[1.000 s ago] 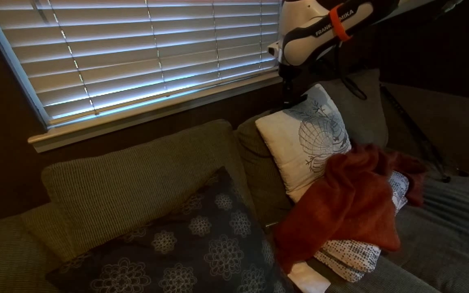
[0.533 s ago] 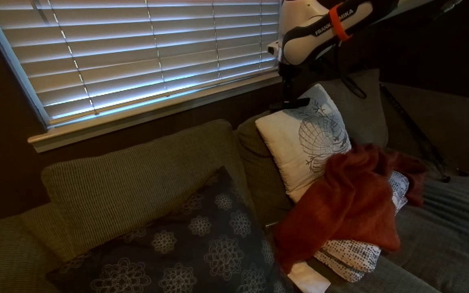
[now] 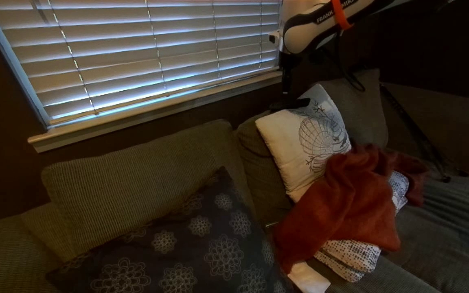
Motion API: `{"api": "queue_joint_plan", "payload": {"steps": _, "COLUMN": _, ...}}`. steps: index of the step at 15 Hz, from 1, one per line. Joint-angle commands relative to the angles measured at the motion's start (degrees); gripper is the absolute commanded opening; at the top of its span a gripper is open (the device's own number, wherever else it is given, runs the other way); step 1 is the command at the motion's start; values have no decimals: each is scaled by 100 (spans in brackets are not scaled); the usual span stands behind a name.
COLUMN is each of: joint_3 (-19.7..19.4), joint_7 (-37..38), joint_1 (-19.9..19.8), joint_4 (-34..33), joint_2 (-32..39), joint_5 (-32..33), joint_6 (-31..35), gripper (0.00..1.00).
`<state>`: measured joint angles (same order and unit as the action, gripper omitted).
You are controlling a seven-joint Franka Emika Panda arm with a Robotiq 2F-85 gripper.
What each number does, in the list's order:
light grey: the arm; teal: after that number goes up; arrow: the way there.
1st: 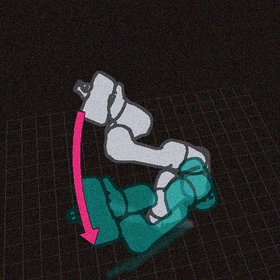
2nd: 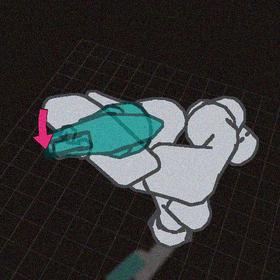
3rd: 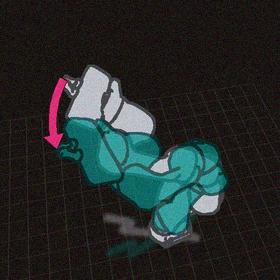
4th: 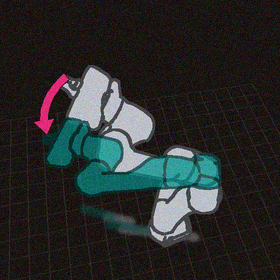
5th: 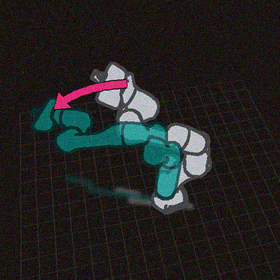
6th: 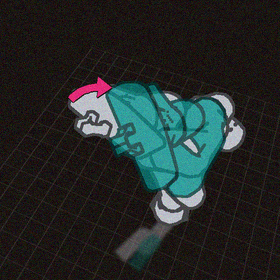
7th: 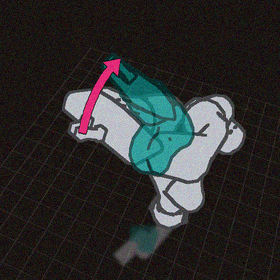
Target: Unfold the blanket and remove the remote from the blanket
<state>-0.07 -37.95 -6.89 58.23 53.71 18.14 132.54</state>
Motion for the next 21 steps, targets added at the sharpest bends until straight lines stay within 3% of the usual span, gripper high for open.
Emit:
{"api": "queue_joint_plan", "payload": {"steps": 1, "joint_3": 16, "joint_7": 56, "joint_1": -14, "joint_4": 174, "joint_2": -401, "joint_5": -257, "joint_6": -250, "gripper": 100}}
{"api": "queue_joint_plan", "payload": {"steps": 7, "joint_3": 153, "joint_7": 225, "joint_1": -75, "joint_4": 416, "joint_2": -1033, "joint_5": -771, "joint_6": -802, "gripper": 100}}
{"api": "queue_joint_plan", "payload": {"steps": 17, "joint_3": 86, "joint_7": 744, "joint_1": -6, "joint_4": 1129, "joint_2": -1926, "joint_5": -809, "joint_6": -1492, "gripper": 100}}
{"api": "queue_joint_plan", "payload": {"steps": 18, "joint_3": 38, "joint_7": 653, "joint_1": 5, "joint_4": 635, "joint_2": -1550, "joint_5": -707, "joint_6": -1444, "gripper": 100}}
{"api": "queue_joint_plan", "payload": {"steps": 21, "joint_3": 35, "joint_7": 656, "joint_1": 4, "joint_4": 660, "joint_2": -1566, "joint_5": -705, "joint_6": -1442, "gripper": 100}}
